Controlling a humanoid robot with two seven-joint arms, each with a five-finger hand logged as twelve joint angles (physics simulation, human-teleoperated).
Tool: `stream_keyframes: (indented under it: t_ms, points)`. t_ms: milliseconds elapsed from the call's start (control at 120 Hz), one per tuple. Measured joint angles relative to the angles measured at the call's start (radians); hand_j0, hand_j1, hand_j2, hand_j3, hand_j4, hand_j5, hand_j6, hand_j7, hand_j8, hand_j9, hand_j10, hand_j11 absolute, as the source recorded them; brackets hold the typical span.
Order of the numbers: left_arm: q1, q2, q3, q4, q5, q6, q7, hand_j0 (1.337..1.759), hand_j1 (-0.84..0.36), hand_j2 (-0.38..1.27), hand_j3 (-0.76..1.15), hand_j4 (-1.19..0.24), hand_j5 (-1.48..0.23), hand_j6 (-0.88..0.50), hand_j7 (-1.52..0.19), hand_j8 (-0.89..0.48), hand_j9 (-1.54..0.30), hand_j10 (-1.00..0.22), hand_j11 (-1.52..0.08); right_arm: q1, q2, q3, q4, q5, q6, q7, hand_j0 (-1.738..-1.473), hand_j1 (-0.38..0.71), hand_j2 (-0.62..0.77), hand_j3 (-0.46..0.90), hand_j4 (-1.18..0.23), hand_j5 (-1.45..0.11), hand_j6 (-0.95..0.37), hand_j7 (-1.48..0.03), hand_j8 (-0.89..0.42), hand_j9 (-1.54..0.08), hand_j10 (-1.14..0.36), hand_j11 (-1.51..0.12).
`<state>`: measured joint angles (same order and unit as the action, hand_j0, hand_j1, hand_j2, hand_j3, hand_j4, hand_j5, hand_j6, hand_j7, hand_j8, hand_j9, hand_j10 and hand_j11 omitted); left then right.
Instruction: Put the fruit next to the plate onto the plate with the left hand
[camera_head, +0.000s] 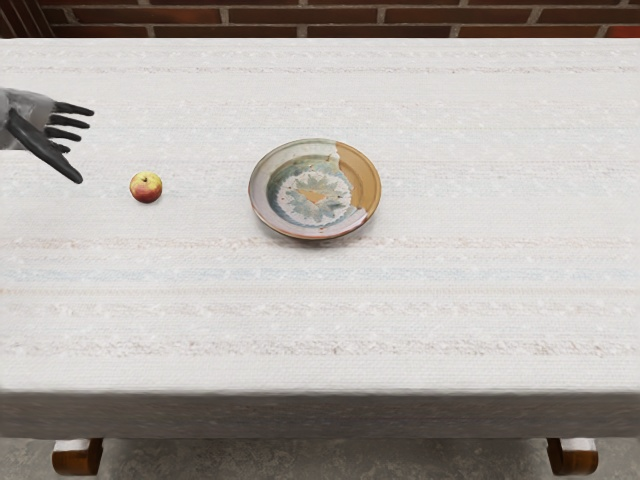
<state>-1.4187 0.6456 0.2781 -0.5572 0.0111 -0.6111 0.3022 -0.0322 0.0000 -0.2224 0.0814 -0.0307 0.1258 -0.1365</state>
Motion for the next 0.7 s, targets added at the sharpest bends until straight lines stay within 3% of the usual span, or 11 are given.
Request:
stream_keyframes:
  t_ms: [192, 283, 433, 550, 700]
  points:
    - [-0.027, -0.058, 0.184, -0.018, -0.002, 0.0, -0.197, 1.658, 0.34, 0.0, 0.0, -0.01, -0.01, -0.01, -0.01, -0.01, -0.01, -0.01, -0.01, 0.0, 0.0, 0.0, 0.0, 0.0, 0.0, 0.0, -1.658, -0.35, 0.0, 0.0, 0.0, 0.0, 0.0, 0.0, 0.0, 0.0, 0.0, 0.0]
    - [-0.029, -0.058, 0.248, -0.019, -0.007, 0.0, -0.25, 1.658, 0.34, 0.0, 0.0, -0.01, -0.01, -0.01, -0.01, -0.01, -0.01, -0.01, -0.01, 0.0, 0.0, 0.0, 0.0, 0.0, 0.0, 0.0, -1.658, -0.35, 0.0, 0.0, 0.0, 0.0, 0.0, 0.0, 0.0, 0.0, 0.0, 0.0]
    - [-0.05, -0.065, 0.331, -0.017, -0.01, 0.0, -0.275, 1.658, 0.34, 0.0, 0.0, -0.01, -0.01, -0.01, -0.01, -0.01, -0.01, -0.01, -0.01, 0.0, 0.0, 0.0, 0.0, 0.0, 0.0, 0.0, -1.658, -0.35, 0.0, 0.0, 0.0, 0.0, 0.0, 0.0, 0.0, 0.0, 0.0, 0.0]
    - [-0.057, -0.149, 0.389, -0.014, -0.005, 0.002, -0.279, 1.658, 0.34, 0.0, 0.0, -0.01, -0.01, -0.01, -0.01, -0.01, -0.01, -0.01, -0.01, 0.0, 0.0, 0.0, 0.0, 0.0, 0.0, 0.0, -1.658, -0.35, 0.0, 0.0, 0.0, 0.0, 0.0, 0.0, 0.0, 0.0, 0.0, 0.0]
    - [-0.052, -0.194, 0.448, -0.01, -0.002, 0.171, -0.251, 1.658, 0.34, 0.0, 0.0, -0.01, -0.01, -0.01, -0.01, -0.01, -0.01, -0.01, -0.01, 0.0, 0.0, 0.0, 0.0, 0.0, 0.0, 0.0, -1.658, -0.35, 0.0, 0.0, 0.0, 0.0, 0.0, 0.0, 0.0, 0.0, 0.0, 0.0]
